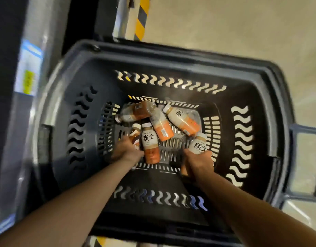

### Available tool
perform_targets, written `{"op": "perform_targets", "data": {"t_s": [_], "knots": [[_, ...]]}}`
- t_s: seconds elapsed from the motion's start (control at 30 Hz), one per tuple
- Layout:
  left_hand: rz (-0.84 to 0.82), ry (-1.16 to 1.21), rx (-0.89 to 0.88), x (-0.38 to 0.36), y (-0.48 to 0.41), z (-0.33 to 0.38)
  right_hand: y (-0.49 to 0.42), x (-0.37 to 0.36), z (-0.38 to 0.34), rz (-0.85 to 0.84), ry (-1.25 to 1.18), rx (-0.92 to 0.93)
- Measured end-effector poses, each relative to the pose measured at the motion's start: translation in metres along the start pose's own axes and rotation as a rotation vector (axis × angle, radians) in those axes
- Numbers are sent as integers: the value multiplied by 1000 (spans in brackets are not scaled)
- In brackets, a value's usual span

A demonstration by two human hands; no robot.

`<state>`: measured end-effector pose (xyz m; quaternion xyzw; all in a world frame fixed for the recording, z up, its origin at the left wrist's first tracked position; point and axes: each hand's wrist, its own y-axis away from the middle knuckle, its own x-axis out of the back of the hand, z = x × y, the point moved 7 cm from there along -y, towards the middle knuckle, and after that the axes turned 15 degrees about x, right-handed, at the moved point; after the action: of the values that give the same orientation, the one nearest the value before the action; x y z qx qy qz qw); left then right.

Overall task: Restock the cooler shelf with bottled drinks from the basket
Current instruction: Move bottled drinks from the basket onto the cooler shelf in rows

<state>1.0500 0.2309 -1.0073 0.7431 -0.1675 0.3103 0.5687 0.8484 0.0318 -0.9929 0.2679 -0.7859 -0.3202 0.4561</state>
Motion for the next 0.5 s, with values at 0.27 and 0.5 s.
{"op": "perform_targets", "data": {"t_s": [0.27, 0.5], "knots": [[-284, 412, -119, 167, 228, 14, 186, 140, -137, -156, 104, 263], [-283, 663, -184, 344, 438, -23, 358, 277, -242, -159, 27, 415]]}}
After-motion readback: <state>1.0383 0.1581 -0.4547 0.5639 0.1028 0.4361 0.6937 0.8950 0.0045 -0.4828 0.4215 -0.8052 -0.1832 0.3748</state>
